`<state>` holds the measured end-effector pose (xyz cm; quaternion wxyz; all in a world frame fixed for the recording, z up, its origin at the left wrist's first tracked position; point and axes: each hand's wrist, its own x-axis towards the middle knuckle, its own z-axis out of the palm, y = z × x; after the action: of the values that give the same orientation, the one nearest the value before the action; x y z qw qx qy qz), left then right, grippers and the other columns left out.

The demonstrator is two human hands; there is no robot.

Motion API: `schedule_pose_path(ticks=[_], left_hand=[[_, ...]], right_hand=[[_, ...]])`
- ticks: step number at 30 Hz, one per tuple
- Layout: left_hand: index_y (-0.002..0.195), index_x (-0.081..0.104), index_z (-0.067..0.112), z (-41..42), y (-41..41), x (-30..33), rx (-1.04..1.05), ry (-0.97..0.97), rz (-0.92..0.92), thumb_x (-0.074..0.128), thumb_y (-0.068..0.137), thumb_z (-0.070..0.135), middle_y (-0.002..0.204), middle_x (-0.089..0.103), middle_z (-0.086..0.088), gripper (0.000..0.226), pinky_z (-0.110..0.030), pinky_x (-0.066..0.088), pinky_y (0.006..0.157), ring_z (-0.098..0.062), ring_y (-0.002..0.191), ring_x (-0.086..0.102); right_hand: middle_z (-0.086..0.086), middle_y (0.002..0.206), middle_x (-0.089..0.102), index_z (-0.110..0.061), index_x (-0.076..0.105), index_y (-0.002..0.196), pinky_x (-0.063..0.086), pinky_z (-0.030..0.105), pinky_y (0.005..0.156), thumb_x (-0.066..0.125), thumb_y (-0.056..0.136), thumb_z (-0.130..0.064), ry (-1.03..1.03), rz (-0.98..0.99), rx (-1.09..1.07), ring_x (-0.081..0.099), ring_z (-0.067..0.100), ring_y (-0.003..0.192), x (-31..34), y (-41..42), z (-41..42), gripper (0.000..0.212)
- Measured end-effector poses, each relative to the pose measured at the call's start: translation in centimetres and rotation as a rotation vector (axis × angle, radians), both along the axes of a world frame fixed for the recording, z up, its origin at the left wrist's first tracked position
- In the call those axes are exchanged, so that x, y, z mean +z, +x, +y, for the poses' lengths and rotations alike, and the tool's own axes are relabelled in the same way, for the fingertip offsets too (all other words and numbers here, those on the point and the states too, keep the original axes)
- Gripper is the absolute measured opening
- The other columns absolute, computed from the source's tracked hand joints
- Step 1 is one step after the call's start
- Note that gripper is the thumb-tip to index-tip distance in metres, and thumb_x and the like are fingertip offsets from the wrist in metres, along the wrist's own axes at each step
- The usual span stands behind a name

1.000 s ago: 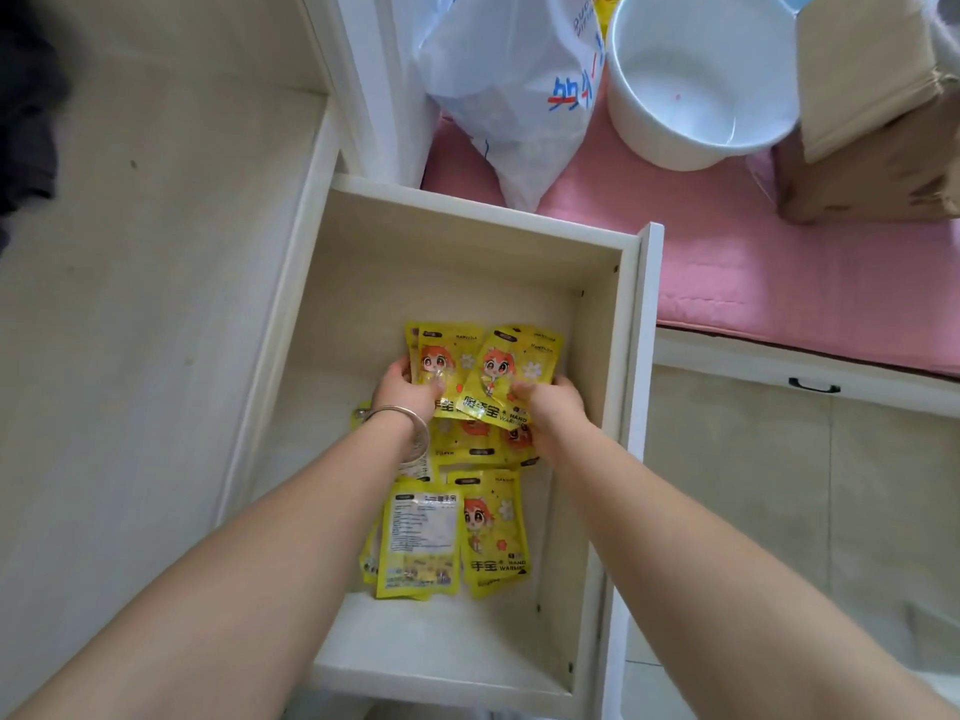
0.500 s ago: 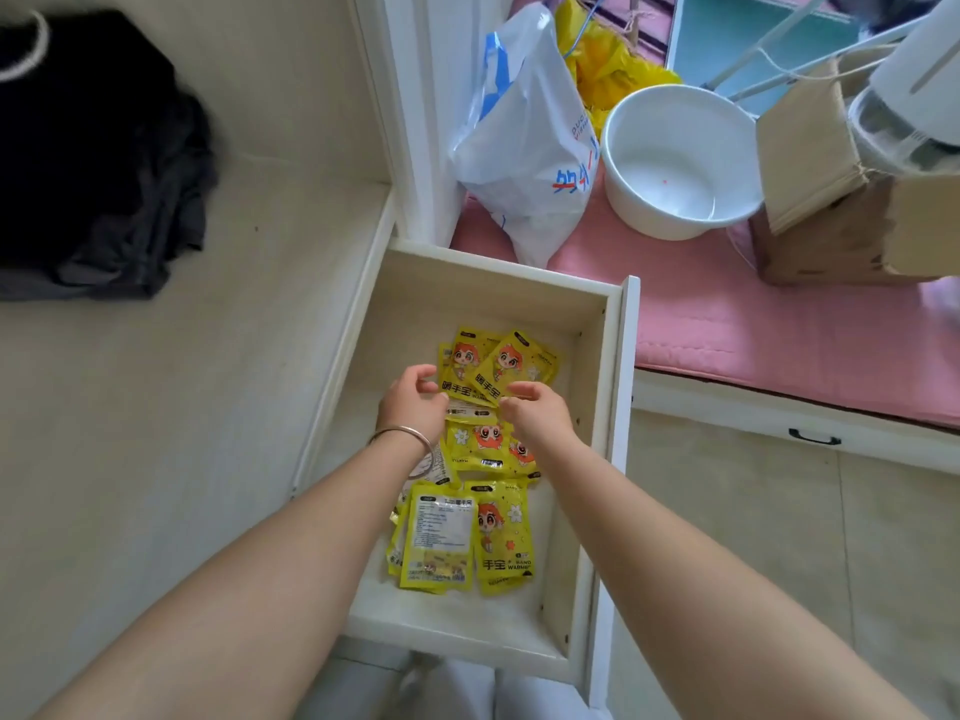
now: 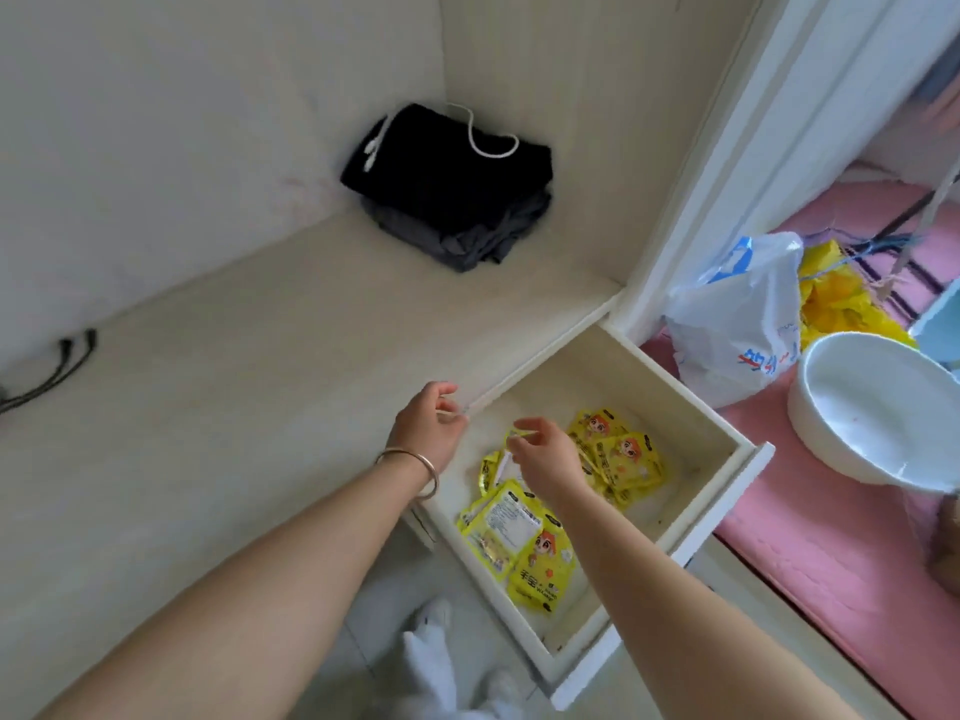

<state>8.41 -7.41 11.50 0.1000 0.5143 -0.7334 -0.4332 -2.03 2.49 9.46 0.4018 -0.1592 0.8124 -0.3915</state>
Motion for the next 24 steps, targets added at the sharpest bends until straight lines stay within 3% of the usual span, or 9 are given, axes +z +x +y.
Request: schedule_pose_path(ticks=[3, 6, 15, 19, 24], left_hand=[[0.127, 0.050, 0.015, 1.1, 6.0, 1.1, 0.082, -0.081, -0.054, 0.057, 0.086, 0.014, 0.125, 0.054, -0.007, 0.042, -0.025, 0.041, 0.096, -0.020, 0.113, 0.056], [0.128, 0.048, 0.017, 2.2, 12.5, 2.0, 0.260, -0.103, -0.075, 0.056, 0.088, 0.017, 0.129, 0.050, -0.005, 0.041, -0.027, 0.040, 0.099, -0.019, 0.118, 0.053], [0.126, 0.050, 0.020, 6.8, 31.6, 3.1, 0.698, -0.100, -0.062, 0.056, 0.088, 0.017, 0.124, 0.051, -0.005, 0.039, -0.023, 0.041, 0.088, -0.012, 0.092, 0.053], [0.127, 0.049, 0.018, 10.3, 40.6, 3.3, 0.880, -0.089, -0.053, 0.057, 0.088, 0.016, 0.124, 0.051, -0.006, 0.039, -0.027, 0.043, 0.091, -0.014, 0.091, 0.054], [0.126, 0.050, 0.016, 14.6, 50.8, 3.1, 1.030, -0.056, -0.052, 0.058, 0.087, 0.015, 0.124, 0.053, -0.008, 0.040, -0.032, 0.044, 0.096, -0.021, 0.095, 0.059]], right_hand=[[0.002, 0.094, 0.063, -0.017, 0.060, 0.113, 0.045, 0.027, 0.064, 0.058, 0.087, -0.016, -0.034, -0.004, 0.199, 0.061, 0.021, 0.080, 1.1, 3.7, -1.4, 0.026], [0.005, 0.094, 0.063, -0.012, 0.060, 0.113, 0.040, 0.023, 0.055, 0.059, 0.086, -0.014, -0.044, -0.050, 0.365, 0.059, 0.022, 0.079, 1.3, 8.6, -2.6, 0.028], [0.004, 0.093, 0.064, -0.018, 0.061, 0.102, 0.040, 0.022, 0.054, 0.053, 0.090, -0.018, 0.006, -0.056, 0.817, 0.058, 0.016, 0.073, 3.1, 24.7, -5.3, 0.013], [0.002, 0.088, 0.063, -0.017, 0.060, 0.101, 0.041, 0.022, 0.057, 0.053, 0.091, -0.016, -0.001, -0.061, 0.983, 0.057, 0.018, 0.077, 3.2, 33.6, -5.2, 0.012], [-0.002, 0.078, 0.062, -0.016, 0.061, 0.098, 0.041, 0.022, 0.057, 0.054, 0.090, -0.015, 0.013, -0.082, 1.111, 0.055, 0.011, 0.065, 2.6, 44.0, -3.5, 0.010]])
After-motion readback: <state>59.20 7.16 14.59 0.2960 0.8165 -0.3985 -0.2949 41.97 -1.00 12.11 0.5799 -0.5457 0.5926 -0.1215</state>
